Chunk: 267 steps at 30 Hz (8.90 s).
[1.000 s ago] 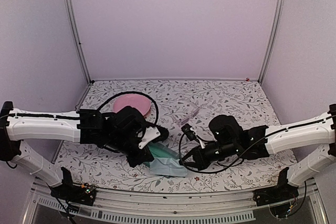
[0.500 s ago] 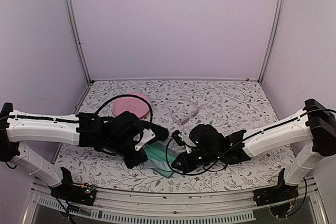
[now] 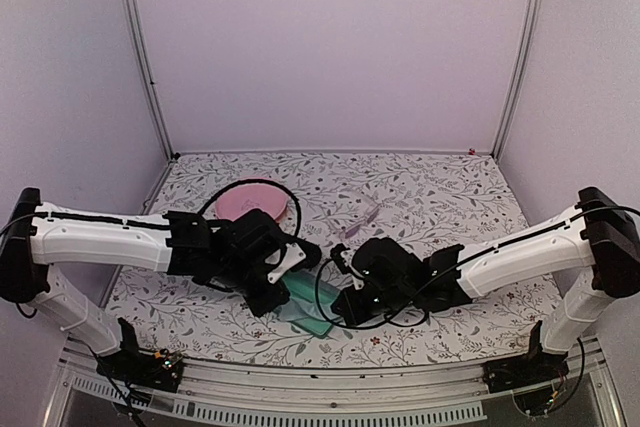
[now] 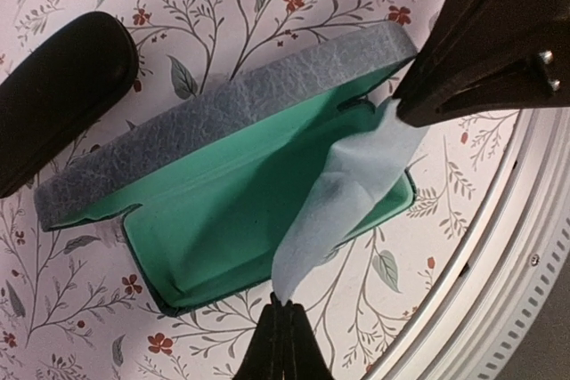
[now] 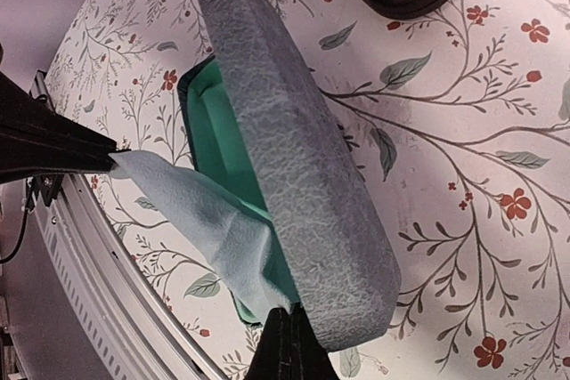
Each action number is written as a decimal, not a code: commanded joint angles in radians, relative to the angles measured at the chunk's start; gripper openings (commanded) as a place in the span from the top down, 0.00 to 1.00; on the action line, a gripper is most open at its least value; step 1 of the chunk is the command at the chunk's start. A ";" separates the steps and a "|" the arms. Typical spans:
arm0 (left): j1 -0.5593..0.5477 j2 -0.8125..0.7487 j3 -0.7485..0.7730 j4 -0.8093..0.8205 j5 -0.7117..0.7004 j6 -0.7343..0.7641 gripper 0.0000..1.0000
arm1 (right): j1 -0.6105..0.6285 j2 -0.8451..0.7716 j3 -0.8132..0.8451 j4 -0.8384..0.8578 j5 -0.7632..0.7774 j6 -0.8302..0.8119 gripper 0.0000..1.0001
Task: Organize the sunglasses
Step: Place the folded cleaning cloth in the sunglasses case.
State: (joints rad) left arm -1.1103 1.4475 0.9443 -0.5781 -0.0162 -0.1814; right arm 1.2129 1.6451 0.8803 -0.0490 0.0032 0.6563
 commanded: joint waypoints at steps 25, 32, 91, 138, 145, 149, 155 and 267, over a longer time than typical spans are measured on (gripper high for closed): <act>0.034 0.046 0.054 0.012 0.016 0.031 1.00 | 0.036 -0.010 0.059 -0.051 0.084 -0.046 1.00; 0.034 0.025 0.096 -0.082 -0.074 0.035 1.00 | 0.065 0.017 0.073 -0.015 0.038 -0.036 1.00; -0.009 0.110 0.011 0.090 0.016 -0.021 1.00 | 0.086 0.153 0.162 -0.293 0.358 -0.004 1.00; -0.226 -0.110 -0.103 -0.005 -0.201 -0.376 1.00 | 0.105 -0.184 0.002 -0.088 0.047 -0.179 1.00; -0.227 -0.117 -0.117 -0.006 -0.193 -0.393 1.00 | 0.119 -0.181 -0.026 -0.061 0.030 -0.146 1.00; -0.227 -0.135 -0.114 -0.021 -0.196 -0.398 1.00 | 0.128 -0.182 -0.031 -0.069 0.024 -0.126 1.00; -0.233 -0.182 -0.141 -0.022 -0.186 -0.428 1.00 | 0.142 -0.175 -0.033 -0.077 0.039 -0.087 1.00; -0.049 0.060 -0.166 0.170 -0.219 -0.261 1.00 | 0.025 0.107 -0.018 0.005 0.226 0.063 1.00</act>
State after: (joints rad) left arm -1.1797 1.4918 0.7662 -0.3717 -0.2024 -0.4522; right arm 1.2495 1.7306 0.8494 0.0082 0.1867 0.7361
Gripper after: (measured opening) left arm 0.007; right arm 0.012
